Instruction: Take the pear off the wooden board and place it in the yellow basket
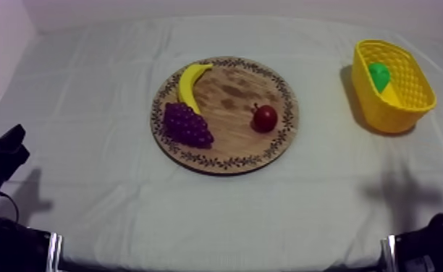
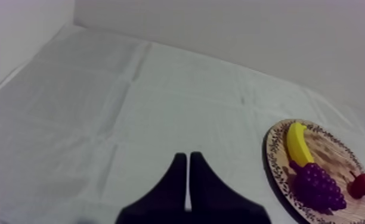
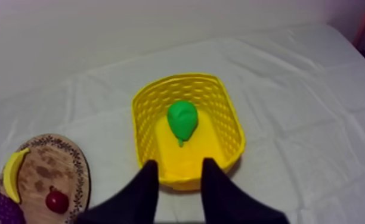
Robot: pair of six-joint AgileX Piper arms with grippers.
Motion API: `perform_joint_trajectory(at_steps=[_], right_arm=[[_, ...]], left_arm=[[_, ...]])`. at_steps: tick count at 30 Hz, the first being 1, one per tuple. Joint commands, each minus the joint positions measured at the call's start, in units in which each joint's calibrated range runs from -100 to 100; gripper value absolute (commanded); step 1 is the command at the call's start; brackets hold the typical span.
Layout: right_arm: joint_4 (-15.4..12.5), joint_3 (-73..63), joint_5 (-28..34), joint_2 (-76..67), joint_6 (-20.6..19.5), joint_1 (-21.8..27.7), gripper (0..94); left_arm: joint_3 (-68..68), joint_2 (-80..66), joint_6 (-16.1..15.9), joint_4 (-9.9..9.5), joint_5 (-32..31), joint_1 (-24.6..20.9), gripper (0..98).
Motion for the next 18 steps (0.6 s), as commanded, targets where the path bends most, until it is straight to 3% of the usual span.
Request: perform_joint_trajectory(at_steps=[1,7,14,18], right_arm=[[0.09,6.54,-1.86,-10.19,0.41,0.01,12.2],[1.29,22.60,-10.26,-18.73,0.92,-2.99,1.9],[1.55,39.71,-23.19,-23.79,2.97,-4.81,0.4],[1.64,46.30,-25.69,-25.97,3.00,-5.65,0.3]], left_arm=[[0.03,0.00,0.01,0.02,-0.01,-0.01,0.1],[0.03,0.00,0.01,0.02,-0.01,-0.01,0.1],[0.03,0.00,0.02,0.02,-0.01,-0.01,0.1],[0.03,0.00,0.01,0.02,-0.01,-0.01,0.1]])
